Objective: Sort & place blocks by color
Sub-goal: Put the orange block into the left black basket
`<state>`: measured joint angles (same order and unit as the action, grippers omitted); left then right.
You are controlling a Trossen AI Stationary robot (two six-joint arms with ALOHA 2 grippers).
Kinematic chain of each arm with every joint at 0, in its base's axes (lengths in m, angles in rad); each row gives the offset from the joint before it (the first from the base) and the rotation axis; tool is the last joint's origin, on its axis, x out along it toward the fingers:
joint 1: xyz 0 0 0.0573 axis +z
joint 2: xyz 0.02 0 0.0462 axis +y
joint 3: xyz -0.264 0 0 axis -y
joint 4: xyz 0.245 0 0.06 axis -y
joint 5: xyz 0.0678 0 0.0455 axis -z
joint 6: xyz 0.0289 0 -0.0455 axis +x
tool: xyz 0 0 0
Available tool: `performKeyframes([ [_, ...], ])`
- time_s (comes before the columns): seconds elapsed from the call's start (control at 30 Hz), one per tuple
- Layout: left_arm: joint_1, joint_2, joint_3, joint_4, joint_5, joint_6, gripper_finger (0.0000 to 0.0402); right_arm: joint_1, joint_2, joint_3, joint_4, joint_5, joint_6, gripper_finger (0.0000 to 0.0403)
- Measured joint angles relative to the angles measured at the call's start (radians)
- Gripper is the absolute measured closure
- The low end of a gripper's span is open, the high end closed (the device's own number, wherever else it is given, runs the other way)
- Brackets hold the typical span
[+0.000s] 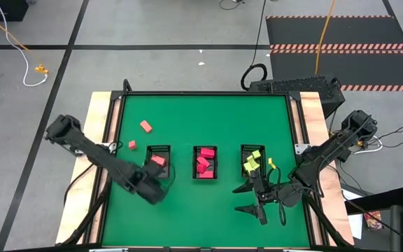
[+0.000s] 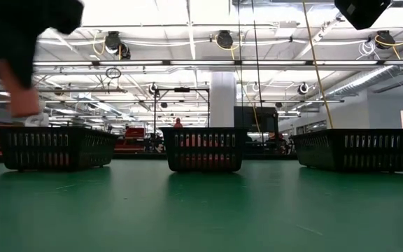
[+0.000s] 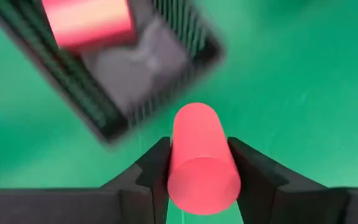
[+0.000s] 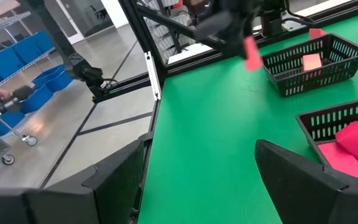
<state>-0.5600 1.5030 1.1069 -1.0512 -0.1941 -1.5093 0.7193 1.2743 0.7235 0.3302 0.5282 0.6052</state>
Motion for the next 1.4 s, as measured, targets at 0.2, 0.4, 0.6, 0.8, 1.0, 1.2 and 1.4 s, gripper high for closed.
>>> performKeyframes([
  [0.2,0.116,-0.083,-0.032,-0.003,-0.095,0.117,0.0268,0.000,0.000,0.000,-0.001,0.000,0.001,0.0103],
  [0.4,0.218,-0.081,-0.103,0.004,-0.032,0.195,0.0205,0.000,0.000,0.000,-0.009,0.000,0.010,0.0103],
  [0.6,0.251,-0.081,-0.103,0.005,-0.025,0.245,0.0147,0.000,0.000,0.000,-0.016,0.000,0.010,0.0103],
  [0.8,0.297,-0.092,-0.102,-0.101,-0.020,0.269,0.0118,0.000,0.000,0.000,-0.022,0.000,0.009,0.0103],
  [1.0,0.369,-0.112,-0.101,-0.312,-0.026,0.244,0.0121,0.000,0.000,0.000,-0.021,0.000,0.003,0.0103],
  [1.2,0.513,-0.118,-0.103,-0.400,-0.008,0.273,0.0145,0.000,0.000,0.000,-0.021,0.025,0.002,0.0103],
  [1.4,0.715,-0.118,-0.135,-0.404,0.018,0.354,0.0169,0.000,0.000,0.000,-0.021,0.026,0.013,0.0103],
])
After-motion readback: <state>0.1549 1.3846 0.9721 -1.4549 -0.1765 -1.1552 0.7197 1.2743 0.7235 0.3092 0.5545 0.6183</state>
